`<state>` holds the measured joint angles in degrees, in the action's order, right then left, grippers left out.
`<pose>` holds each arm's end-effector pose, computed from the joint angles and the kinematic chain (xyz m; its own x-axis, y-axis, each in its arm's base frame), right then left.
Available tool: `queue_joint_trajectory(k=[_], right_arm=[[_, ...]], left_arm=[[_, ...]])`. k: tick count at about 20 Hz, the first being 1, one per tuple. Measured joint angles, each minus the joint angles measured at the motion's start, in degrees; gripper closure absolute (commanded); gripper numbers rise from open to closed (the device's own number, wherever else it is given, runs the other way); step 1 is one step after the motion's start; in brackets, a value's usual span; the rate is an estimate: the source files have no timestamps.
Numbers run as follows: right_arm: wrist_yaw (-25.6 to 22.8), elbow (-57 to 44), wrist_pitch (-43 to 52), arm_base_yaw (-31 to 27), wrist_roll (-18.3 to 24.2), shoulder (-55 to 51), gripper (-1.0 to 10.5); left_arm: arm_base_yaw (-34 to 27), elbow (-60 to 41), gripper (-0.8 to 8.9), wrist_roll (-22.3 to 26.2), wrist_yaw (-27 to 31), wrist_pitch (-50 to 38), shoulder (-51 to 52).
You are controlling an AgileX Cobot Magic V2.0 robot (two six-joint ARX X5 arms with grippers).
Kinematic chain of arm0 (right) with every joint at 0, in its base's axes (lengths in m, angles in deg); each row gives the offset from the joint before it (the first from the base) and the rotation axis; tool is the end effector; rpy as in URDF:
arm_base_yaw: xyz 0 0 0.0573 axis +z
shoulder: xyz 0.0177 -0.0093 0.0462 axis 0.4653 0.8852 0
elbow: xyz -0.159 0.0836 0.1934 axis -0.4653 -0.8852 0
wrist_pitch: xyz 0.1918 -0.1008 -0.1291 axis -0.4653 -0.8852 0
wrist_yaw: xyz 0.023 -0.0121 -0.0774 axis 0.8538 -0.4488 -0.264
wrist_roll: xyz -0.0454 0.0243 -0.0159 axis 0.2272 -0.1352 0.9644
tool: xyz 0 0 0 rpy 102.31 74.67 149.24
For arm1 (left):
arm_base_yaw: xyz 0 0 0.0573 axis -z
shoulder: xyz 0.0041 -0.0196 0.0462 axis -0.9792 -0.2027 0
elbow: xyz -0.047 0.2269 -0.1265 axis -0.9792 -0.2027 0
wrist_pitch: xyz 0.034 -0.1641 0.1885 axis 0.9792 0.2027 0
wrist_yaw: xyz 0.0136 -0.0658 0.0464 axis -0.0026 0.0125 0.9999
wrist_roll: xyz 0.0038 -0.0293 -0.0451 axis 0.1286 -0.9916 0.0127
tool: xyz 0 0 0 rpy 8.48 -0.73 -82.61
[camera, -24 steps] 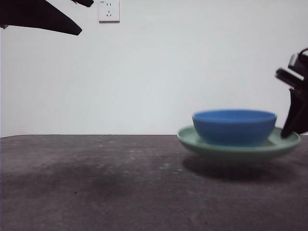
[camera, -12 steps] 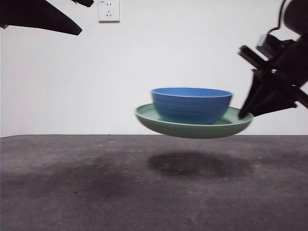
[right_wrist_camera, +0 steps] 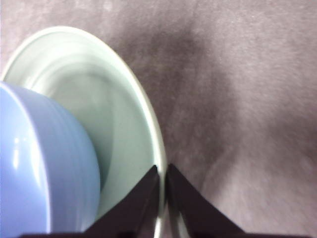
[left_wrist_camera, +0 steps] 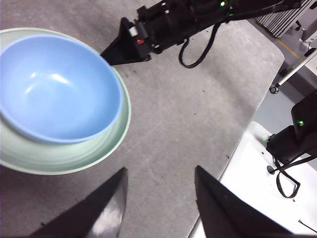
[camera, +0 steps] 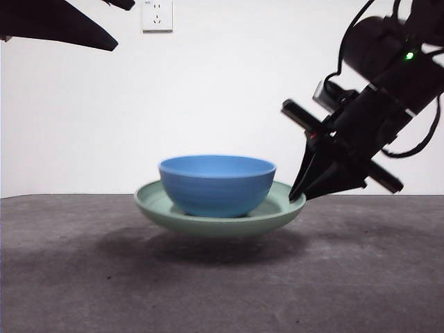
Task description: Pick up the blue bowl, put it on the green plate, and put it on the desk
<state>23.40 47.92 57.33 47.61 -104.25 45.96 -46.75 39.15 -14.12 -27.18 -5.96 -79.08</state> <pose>0.2974 0.1202 0.1777 0.4562 0.6009 -0.6563 -0.1700 0.7829 0.5985 0.1444 -0.1065 0.2934 0.3345 -0.8183 -0.4674 0.7681 0.5241 -0.3679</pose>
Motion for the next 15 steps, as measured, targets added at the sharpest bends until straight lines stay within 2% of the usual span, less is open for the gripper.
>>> queue_joint_trajectory(k=[8, 15], right_arm=[[-0.2, 4.3, 0.3, 1.2, -1.4, 8.0, 9.3], [-2.0, 6.4, -1.5, 2.2, -1.4, 9.3, 9.3]], left_arm=[[0.0, 0.0, 5.96, 0.0, 0.0, 0.0, 0.0], [0.0, 0.0, 5.96, 0.0, 0.0, 0.1, 0.0]])
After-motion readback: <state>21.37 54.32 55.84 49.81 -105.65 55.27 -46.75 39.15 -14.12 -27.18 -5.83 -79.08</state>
